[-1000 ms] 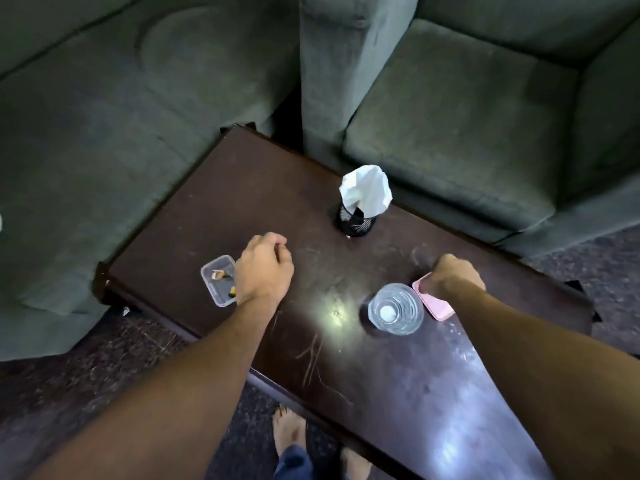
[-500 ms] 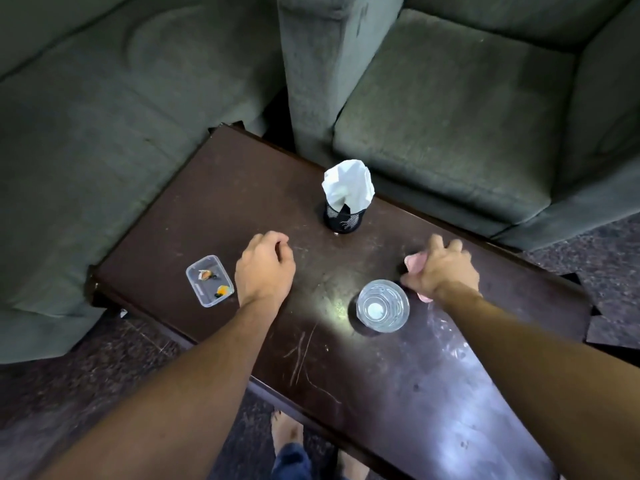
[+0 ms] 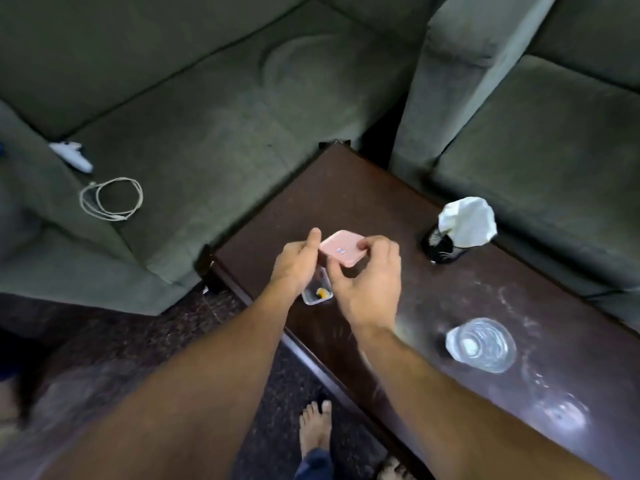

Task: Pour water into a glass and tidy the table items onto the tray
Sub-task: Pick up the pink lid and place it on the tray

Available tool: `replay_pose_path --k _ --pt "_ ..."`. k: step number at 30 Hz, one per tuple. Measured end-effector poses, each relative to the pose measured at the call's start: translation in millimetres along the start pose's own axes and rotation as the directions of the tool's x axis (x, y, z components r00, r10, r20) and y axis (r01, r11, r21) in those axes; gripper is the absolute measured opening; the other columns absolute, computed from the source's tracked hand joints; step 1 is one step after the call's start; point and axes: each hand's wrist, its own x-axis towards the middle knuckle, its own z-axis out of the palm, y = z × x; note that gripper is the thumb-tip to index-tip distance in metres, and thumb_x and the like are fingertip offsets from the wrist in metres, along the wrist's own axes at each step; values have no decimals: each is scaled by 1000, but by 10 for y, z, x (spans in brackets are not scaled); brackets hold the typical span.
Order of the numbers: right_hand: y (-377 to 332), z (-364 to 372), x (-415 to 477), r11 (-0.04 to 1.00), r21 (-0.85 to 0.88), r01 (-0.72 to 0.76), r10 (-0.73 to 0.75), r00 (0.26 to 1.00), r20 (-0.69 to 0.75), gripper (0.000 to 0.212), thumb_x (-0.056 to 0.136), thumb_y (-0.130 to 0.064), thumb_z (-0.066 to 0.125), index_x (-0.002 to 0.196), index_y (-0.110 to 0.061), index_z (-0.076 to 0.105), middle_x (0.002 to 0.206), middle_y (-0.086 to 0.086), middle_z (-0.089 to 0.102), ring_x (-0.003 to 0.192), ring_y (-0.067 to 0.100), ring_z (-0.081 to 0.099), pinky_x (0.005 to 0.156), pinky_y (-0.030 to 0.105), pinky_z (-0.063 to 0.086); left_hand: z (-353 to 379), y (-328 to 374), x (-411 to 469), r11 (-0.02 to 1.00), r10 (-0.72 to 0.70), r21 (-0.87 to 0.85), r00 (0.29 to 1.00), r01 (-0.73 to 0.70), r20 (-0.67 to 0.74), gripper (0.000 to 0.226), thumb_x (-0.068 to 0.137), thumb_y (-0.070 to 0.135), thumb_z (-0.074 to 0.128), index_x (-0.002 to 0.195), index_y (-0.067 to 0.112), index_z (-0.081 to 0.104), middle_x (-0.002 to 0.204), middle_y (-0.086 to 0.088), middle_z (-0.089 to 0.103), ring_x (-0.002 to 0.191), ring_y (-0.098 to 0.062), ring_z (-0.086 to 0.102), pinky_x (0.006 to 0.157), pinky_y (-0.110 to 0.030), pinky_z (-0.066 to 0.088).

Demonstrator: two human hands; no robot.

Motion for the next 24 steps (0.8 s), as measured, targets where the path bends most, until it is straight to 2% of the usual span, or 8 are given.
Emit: replay_pose_path --k 2,3,6,10,14,17,24 --pt "-2 250 -159 994 -87 -71 79 993 90 47 71 -38 80 105 -17 55 108 2 55 101 25 55 88 44 50 -101 -149 82 989 47 137 997 -55 62 36 96 43 51 89 15 73 96 -8 75 98 -29 68 82 -34 52" --pt "5 349 -226 983 -151 -101 121 984 132 52 72 -40 80 112 -17 56 111 3 56 103 26 55 89 44 50 -148 -222 128 974 68 212 997 -77 48 30 95 38 52 90 16 73 96 -6 75 98 -28 67 79 -32 50" --pt "66 574 -357 917 -374 -137 234 945 228 71 77 -52 75 134 -17 52 120 3 55 109 25 52 91 40 48 -249 -393 275 941 135 306 990 -143 47 24 96 33 54 101 22 75 100 -2 74 99 -26 65 80 -29 48" --pt "123 752 -384 845 -523 -109 276 927 253 65 77 -63 72 123 -18 59 116 2 57 107 23 51 89 38 48 -293 -520 466 856 281 423 954 -297 101 23 96 33 58 111 29 75 103 2 64 102 -20 61 81 -25 41" --pt "139 870 -381 832 -533 -156 322 917 234 65 76 -60 76 118 -15 58 116 4 54 108 24 51 86 41 53 -282 -566 620 810 355 459 928 -366 113 22 93 32 65 111 29 76 111 -1 64 107 -20 61 91 -28 46" --pt "141 911 -360 831 -521 -195 362 901 240 62 76 -56 79 116 -13 57 115 4 52 106 25 55 84 39 55 -236 -569 650 775 371 498 918 -389 138 22 93 32 64 111 29 76 114 -2 68 108 -23 63 94 -31 48" --pt "174 902 -407 832 -505 -232 402 878 259 62 77 -56 80 116 -14 58 113 1 50 97 21 60 78 36 59 -250 -543 791 809 268 482 941 -336 205 21 88 38 69 107 32 77 108 7 76 107 -18 67 92 -27 50"
